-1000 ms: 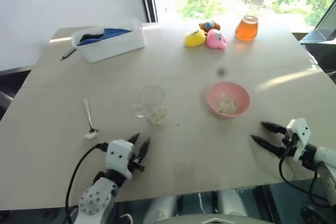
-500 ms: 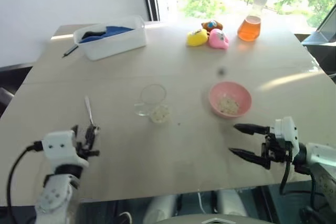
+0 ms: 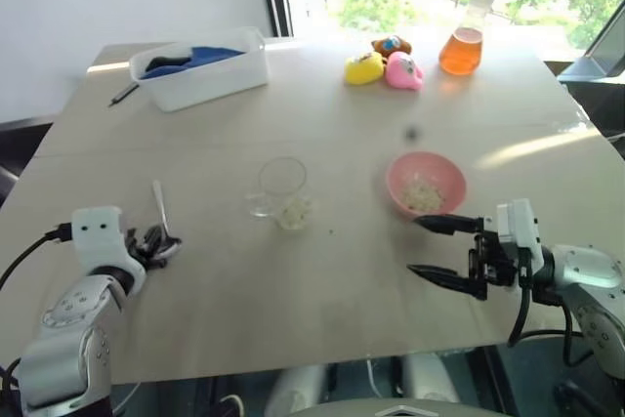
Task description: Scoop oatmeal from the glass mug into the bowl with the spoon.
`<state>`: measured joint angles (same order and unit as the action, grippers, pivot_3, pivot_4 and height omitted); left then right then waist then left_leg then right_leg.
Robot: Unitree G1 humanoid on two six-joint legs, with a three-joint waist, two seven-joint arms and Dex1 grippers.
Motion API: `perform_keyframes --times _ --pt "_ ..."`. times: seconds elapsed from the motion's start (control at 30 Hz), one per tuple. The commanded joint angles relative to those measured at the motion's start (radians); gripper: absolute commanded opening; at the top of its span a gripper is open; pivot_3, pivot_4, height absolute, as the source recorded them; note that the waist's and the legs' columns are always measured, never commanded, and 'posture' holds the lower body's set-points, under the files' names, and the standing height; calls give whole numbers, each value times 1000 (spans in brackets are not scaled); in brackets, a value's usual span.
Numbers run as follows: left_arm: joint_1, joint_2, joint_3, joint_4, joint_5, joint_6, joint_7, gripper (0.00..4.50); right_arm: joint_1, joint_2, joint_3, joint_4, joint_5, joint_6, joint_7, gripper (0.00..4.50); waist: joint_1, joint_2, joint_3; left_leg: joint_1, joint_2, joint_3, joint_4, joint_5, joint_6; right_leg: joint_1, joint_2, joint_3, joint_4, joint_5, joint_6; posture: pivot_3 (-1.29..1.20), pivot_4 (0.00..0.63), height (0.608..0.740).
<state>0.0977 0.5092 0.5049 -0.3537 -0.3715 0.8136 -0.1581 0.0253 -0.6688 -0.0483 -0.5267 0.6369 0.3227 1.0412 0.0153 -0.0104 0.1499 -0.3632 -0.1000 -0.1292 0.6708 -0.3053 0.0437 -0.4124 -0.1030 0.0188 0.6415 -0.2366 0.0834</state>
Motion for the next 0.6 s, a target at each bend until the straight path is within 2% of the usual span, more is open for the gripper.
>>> perform_keyframes --times 0.03,0.2,0.47,0.6 --pt "-20 20 5 -11 -7 14 -23 1938 -4 -1 -22 -13 13 -12 -4 3458 0 -1 0 0 0 0 0 0 0 0 0 0 0 0 0 0 150 740" --pt "7 8 -3 -31 9 -15 -45 1938 -3 4 -26 -20 20 -2 -23 3458 -1 0 0 0 0 0 -1 0 0 -1 0 1 0 0 0 0 150 740" --pt "20 -67 82 -110 -47 -111 -45 1938 4 -2 -32 -28 31 12 -44 3458 0 -1 0 0 0 0 0 0 0 -1 -1 1 0 0 0 0 150 740" --pt "-2 -57 21 -91 -8 -94 -23 1938 -12 0 -18 -41 36 32 -64 3458 0 -1 0 0 0 1 0 0 0 -1 -1 1 0 0 0 0 150 740"
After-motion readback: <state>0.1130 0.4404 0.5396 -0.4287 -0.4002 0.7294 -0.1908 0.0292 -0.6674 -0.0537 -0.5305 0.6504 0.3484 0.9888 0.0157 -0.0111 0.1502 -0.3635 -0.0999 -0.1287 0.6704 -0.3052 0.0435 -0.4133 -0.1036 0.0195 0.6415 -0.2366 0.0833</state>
